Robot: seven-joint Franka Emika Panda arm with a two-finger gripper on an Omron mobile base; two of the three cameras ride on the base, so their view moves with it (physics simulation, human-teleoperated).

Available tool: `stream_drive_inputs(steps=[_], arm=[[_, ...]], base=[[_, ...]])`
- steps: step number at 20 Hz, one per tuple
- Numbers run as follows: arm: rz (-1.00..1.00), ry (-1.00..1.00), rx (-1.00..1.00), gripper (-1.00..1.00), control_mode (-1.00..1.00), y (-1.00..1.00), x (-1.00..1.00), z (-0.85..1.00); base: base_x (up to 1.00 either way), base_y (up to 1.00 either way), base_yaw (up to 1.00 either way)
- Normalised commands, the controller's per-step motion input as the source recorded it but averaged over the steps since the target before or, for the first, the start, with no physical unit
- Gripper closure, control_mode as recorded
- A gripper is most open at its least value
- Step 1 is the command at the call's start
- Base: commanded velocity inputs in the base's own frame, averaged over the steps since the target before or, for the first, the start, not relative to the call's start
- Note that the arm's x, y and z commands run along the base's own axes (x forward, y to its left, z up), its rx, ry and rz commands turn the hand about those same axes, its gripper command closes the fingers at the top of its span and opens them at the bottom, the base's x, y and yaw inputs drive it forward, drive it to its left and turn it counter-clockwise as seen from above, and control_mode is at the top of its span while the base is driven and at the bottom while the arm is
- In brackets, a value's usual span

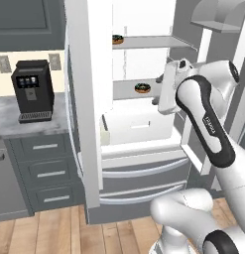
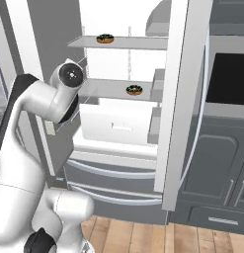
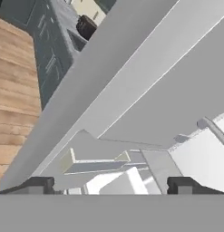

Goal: Take the donuts from the fridge and place them on the empty tray on the dining counter.

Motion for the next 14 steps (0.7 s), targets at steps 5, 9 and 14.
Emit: stream_drive_inputs(steps=[5,9,14], arm=[[-0.53,0.2,0.6,-1.0,-1.0,-0.04,-0.36,-0.03],[-0.56,0.43,0.56,-1.0,-1.0,-0.22,-0.06,0.22],[-0.45,0.54,0.54,-1.0,-1.0,-0.64,-0.05,0.45]], base=[[0.0,0.0,0.0],[0.0,0.0,0.0],[0.0,0.0,0.0]])
